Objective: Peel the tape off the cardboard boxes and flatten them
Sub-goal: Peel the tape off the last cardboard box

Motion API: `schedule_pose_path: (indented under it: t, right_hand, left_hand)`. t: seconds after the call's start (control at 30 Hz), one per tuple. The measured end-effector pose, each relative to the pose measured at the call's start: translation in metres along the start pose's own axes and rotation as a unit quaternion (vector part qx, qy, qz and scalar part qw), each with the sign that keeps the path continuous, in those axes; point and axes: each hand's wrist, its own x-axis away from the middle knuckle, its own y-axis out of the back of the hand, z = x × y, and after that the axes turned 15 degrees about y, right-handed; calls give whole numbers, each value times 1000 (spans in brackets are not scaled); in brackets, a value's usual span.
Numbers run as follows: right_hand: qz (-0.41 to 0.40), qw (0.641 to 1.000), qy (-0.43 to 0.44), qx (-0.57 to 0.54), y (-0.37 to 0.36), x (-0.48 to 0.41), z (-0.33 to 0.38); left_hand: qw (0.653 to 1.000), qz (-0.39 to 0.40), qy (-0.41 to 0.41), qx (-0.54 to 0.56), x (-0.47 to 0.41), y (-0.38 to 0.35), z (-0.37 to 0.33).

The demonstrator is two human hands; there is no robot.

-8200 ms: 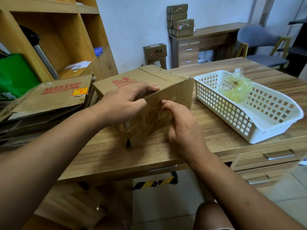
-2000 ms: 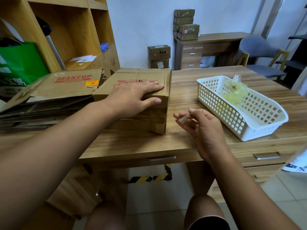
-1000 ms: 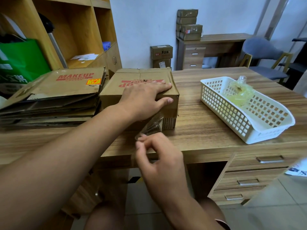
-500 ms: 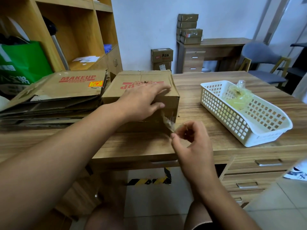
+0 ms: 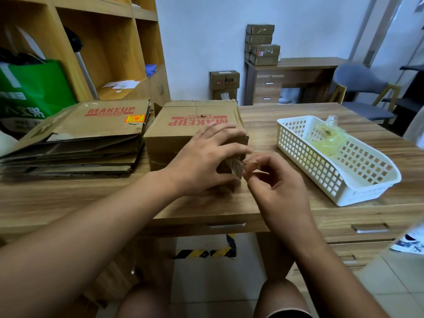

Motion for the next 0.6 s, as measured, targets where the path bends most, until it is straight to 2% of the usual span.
schedule_pose_path:
  t: [0.1, 0.23, 0.43, 0.6]
  right_hand:
    - [40, 999, 31, 18, -2, -2, 4]
    - [83, 991, 72, 71, 2, -1, 7]
    - [101, 971, 101, 193, 17, -3, 7]
    - [61, 961, 52, 264, 34, -6, 1]
  left_hand:
    - [999, -46, 8, 14, 2, -1, -4]
    - [996, -59, 49, 34, 4, 0, 0]
    - [988, -11, 80, 134, 0, 3, 6]
    - [979, 34, 93, 178, -3, 5, 9]
